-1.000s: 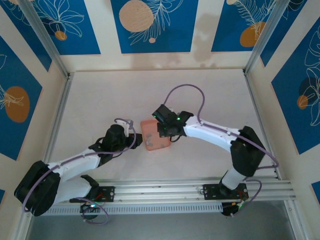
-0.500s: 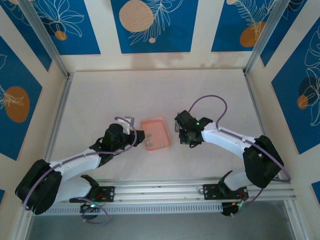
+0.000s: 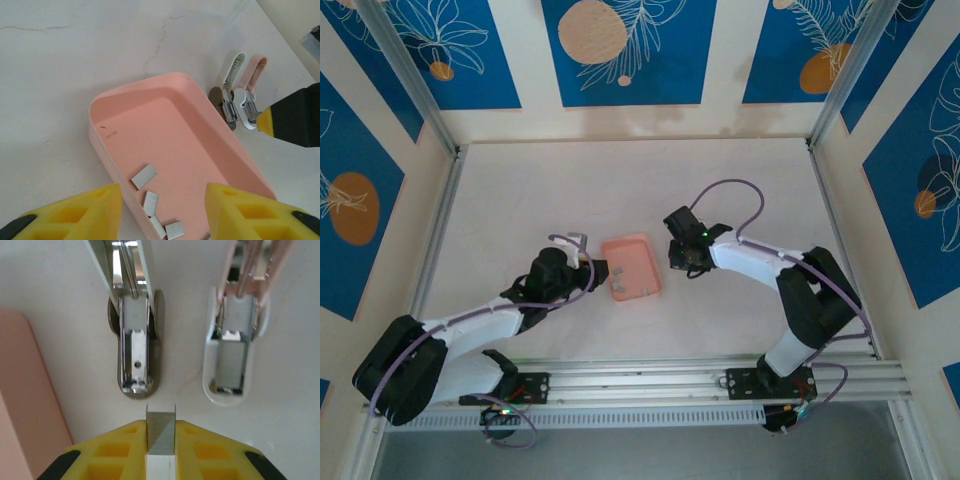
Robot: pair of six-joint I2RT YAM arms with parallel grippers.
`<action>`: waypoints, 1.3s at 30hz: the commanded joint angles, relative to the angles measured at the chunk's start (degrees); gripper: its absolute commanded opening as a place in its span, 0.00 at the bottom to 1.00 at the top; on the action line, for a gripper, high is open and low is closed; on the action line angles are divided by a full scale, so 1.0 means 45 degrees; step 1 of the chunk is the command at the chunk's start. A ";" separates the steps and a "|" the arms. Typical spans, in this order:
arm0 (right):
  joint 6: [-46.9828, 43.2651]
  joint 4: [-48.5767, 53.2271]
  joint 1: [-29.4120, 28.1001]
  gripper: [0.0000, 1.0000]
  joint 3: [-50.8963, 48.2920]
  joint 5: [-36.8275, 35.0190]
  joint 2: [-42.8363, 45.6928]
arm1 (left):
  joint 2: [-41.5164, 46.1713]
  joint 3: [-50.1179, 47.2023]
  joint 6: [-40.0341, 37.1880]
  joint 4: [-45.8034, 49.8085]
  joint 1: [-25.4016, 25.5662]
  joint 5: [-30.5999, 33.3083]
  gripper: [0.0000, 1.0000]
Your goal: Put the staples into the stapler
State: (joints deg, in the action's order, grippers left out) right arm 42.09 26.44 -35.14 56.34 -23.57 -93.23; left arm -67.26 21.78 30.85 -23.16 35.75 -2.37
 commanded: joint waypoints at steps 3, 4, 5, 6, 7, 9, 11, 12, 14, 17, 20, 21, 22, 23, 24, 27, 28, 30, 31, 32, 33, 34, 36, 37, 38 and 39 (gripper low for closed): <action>-0.0381 -0.0116 0.0189 0.19 0.1016 -0.0206 -0.0876 | 0.0280 -0.0166 -0.0646 -0.0185 -0.0053 0.0673 0.49; -0.0423 -0.0029 0.0219 0.19 0.1172 -0.0247 -0.1005 | 0.0260 -0.0153 -0.0700 -0.0194 -0.0053 0.0730 0.49; -0.0458 0.0040 0.0234 0.19 0.1307 -0.0320 -0.1120 | 0.0260 -0.0178 -0.0705 -0.0182 -0.0043 0.0804 0.49; -0.0519 0.0143 0.0264 0.19 0.1428 -0.0403 -0.1243 | 0.0241 -0.0206 -0.0703 -0.0198 -0.0052 0.0885 0.49; -0.0578 0.0242 0.0278 0.19 0.1569 -0.0487 -0.1334 | 0.0231 -0.0211 -0.0704 -0.0256 -0.0046 0.0933 0.49; -0.0685 0.0368 0.0287 0.19 0.1764 -0.0620 -0.1505 | 0.0185 -0.0266 -0.0739 -0.0337 -0.0038 0.1031 0.49; -0.0739 0.0424 0.0307 0.19 0.1920 -0.0621 -0.1665 | 0.0114 -0.0270 -0.0818 -0.0396 -0.0052 0.1094 0.50; -0.0758 0.0432 0.0327 0.19 0.1999 -0.0594 -0.1764 | 0.0066 -0.0270 -0.0859 -0.0420 -0.0045 0.1114 0.50; -0.0761 0.0477 0.0366 0.19 0.2154 -0.0497 -0.1941 | -0.0012 -0.0252 -0.0933 -0.0515 -0.0062 0.1147 0.50; -0.0795 0.0601 0.0366 0.19 0.2377 -0.0426 -0.2167 | -0.0115 -0.0232 -0.0967 -0.0596 -0.0064 0.1132 0.50; -0.0797 0.0667 0.0366 0.19 0.2441 -0.0431 -0.2275 | -0.0165 -0.0231 -0.0957 -0.0616 -0.0059 0.1156 0.51; -0.0798 0.0666 0.0369 0.19 0.2461 -0.0407 -0.2325 | -0.0169 -0.0258 -0.0974 -0.0622 -0.0072 0.1176 0.51; -0.0796 0.0666 0.0362 0.19 0.2480 -0.0381 -0.2348 | -0.0189 -0.0250 -0.0981 -0.0635 -0.0071 0.1172 0.51; -0.0792 0.0659 0.0364 0.19 0.2486 -0.0350 -0.2382 | -0.0189 -0.0260 -0.0972 -0.0635 -0.0068 0.1172 0.51; -0.0768 0.0658 0.0366 0.19 0.2481 -0.0329 -0.2389 | -0.0199 -0.0265 -0.0996 -0.0650 -0.0070 0.1178 0.51; -0.0759 0.0595 0.0366 0.19 0.2481 -0.0240 -0.2448 | -0.0194 -0.0250 -0.1017 -0.0674 -0.0063 0.1177 0.51; -0.0759 0.0557 0.0366 0.19 0.2481 -0.0211 -0.2464 | -0.0208 -0.0255 -0.1016 -0.0688 -0.0068 0.1174 0.51; -0.0749 0.0534 0.0348 0.19 0.2491 -0.0193 -0.2466 | -0.0209 -0.0253 -0.1026 -0.0694 -0.0071 0.1176 0.51; -0.0742 0.0532 0.0342 0.19 0.2500 -0.0192 -0.2484 | -0.0199 -0.0253 -0.1017 -0.0694 -0.0073 0.1173 0.51; -0.0758 0.0543 0.0347 0.19 0.2500 -0.0193 -0.2495 | -0.0189 -0.0250 -0.1021 -0.0694 -0.0073 0.1172 0.51; -0.0752 0.0565 0.0347 0.19 0.2498 -0.0206 -0.2505 | -0.0189 -0.0261 -0.1016 -0.0694 -0.0062 0.1172 0.51; -0.0759 0.0557 0.0352 0.19 0.2509 -0.0213 -0.2530 | -0.0189 -0.0265 -0.1014 -0.0685 -0.0070 0.1181 0.51; -0.0759 0.0553 0.0357 0.19 0.2520 -0.0173 -0.2563 | -0.0155 -0.0250 -0.1016 -0.0674 -0.0071 0.1177 0.51; -0.0759 0.0561 0.0366 0.19 0.2520 -0.0139 -0.2563 | -0.0145 -0.0251 -0.1016 -0.0664 -0.0072 0.1173 0.51; -0.0748 0.0534 0.0336 0.19 0.2514 -0.0118 -0.2563 | -0.0136 -0.0250 -0.1016 -0.0655 -0.0061 0.1172 0.51; -0.0740 0.0533 0.0347 0.19 0.2501 -0.0104 -0.2571 | -0.0112 -0.0250 -0.1016 -0.0655 -0.0068 0.1184 0.51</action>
State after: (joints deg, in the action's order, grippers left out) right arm 39.05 28.08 -33.71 66.43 -24.93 -104.14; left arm -67.68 21.26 27.83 -24.67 35.75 2.04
